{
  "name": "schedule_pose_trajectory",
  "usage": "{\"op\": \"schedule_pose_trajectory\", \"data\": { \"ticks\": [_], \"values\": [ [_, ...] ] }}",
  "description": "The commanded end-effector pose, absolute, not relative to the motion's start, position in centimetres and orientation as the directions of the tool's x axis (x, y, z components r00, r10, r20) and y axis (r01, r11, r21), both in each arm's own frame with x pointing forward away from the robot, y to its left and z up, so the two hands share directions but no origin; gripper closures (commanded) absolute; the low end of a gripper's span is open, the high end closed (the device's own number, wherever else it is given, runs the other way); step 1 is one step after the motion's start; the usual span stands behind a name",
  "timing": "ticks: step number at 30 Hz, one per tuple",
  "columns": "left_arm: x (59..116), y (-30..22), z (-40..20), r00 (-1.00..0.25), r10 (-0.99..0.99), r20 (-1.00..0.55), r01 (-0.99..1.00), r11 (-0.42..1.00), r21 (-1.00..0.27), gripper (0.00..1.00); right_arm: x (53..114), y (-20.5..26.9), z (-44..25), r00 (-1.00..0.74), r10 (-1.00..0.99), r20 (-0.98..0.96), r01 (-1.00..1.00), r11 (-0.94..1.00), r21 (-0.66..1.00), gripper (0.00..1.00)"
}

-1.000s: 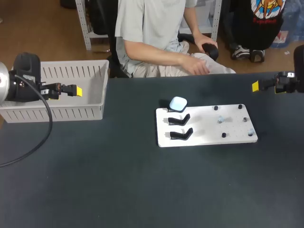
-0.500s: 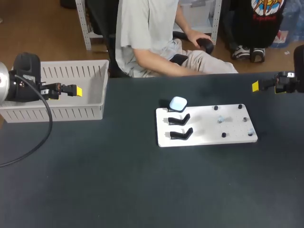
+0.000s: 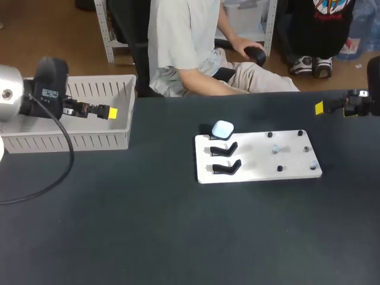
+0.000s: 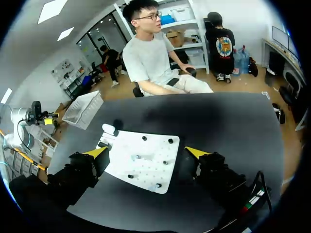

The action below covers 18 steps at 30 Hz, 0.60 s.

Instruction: Pick up each earbud case from the left stands, insert the matching earbuds, close the lid, and place the case in the box.

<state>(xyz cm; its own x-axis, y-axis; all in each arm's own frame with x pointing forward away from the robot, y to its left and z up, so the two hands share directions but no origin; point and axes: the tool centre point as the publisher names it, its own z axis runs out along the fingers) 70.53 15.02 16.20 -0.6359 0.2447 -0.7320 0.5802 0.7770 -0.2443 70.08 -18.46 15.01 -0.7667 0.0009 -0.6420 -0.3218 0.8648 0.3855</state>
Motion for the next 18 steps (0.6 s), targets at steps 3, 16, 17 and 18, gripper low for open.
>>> {"op": "schedule_pose_trajectory", "data": {
  "ticks": [3, 16, 17, 18],
  "values": [
    [71.9, 13.1, 15.7, -0.470, 0.416, -0.778, 0.811, 0.552, -0.195, 0.00, 70.1, -18.5, 15.0, -0.766, 0.000, -0.642, -0.323, 0.865, 0.385, 0.00],
    [73.6, 7.7, 14.8, -0.096, 0.605, -0.790, 0.992, 0.119, -0.029, 0.00, 70.1, -18.5, 15.0, -0.766, 0.000, -0.642, -0.323, 0.865, 0.385, 0.00],
    [73.8, 7.2, 14.7, -0.081, 0.608, -0.790, 0.995, 0.101, -0.024, 0.00, 70.1, -18.5, 15.0, -0.766, 0.000, -0.642, -0.323, 0.865, 0.385, 0.00],
    [73.9, 6.7, 14.6, -0.058, 0.610, -0.790, 0.997, 0.080, -0.011, 0.00, 70.1, -18.5, 15.0, -0.766, 0.000, -0.642, -0.323, 0.865, 0.385, 0.00]
  ]
}}
